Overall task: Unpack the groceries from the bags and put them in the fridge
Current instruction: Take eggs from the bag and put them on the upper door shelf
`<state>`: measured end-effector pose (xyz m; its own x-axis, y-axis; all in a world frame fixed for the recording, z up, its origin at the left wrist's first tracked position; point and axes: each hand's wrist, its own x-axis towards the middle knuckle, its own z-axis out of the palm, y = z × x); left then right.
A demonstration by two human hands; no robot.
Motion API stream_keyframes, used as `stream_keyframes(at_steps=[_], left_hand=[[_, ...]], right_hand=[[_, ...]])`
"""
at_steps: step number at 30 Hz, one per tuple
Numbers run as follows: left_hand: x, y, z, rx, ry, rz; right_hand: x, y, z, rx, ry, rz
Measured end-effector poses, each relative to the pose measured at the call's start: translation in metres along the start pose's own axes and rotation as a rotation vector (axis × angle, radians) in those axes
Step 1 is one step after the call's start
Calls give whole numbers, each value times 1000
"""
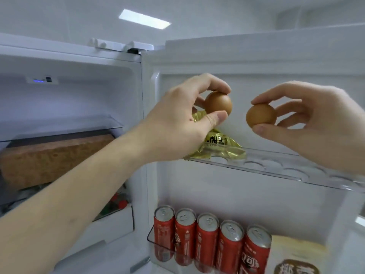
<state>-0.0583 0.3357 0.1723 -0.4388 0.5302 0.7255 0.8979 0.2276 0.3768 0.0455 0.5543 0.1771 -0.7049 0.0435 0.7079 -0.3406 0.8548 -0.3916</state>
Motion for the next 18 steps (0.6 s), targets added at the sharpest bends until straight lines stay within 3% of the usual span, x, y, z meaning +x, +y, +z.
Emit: stream_keyframes(at_steps=[10,18], left_hand=[[33,-4,15,99,-289,-63],[35,-8,19,161,-381,-100]], right_hand=[[14,14,-7,-113,-347,159],[19,28,2,-50,-485,162]])
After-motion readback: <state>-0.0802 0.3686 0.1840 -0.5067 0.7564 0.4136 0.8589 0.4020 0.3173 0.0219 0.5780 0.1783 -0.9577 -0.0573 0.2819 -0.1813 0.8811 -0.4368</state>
